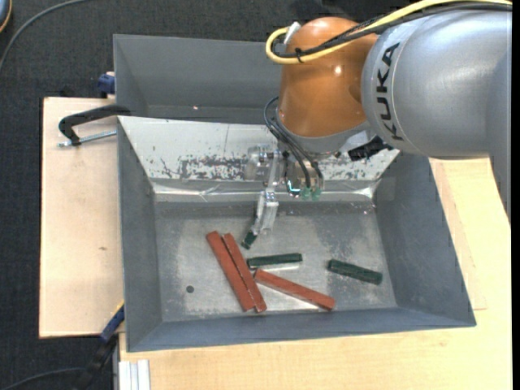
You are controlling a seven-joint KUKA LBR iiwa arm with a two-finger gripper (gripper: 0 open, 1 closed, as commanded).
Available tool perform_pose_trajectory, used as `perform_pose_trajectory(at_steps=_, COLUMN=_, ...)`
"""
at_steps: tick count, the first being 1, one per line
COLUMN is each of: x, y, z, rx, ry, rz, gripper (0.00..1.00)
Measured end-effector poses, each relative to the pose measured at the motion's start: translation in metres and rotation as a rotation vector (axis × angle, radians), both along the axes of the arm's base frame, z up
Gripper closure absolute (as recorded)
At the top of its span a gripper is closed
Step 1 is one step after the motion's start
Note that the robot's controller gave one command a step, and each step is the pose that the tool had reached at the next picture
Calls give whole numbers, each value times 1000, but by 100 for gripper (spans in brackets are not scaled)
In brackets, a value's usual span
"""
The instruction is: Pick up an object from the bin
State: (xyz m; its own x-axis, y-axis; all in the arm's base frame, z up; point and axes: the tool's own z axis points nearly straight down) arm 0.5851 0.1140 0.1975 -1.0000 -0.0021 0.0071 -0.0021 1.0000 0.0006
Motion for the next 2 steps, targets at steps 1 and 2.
perform_pose_trajectory(at_steps=1, x=-43, y=-8, z=-116, rx=-1, ry=2, rz=-35, gripper=0)
perform_pose_trajectory(at_steps=2, x=-9, y=-73, z=-127, rx=-3, ry=-14, rz=-23, gripper=0)
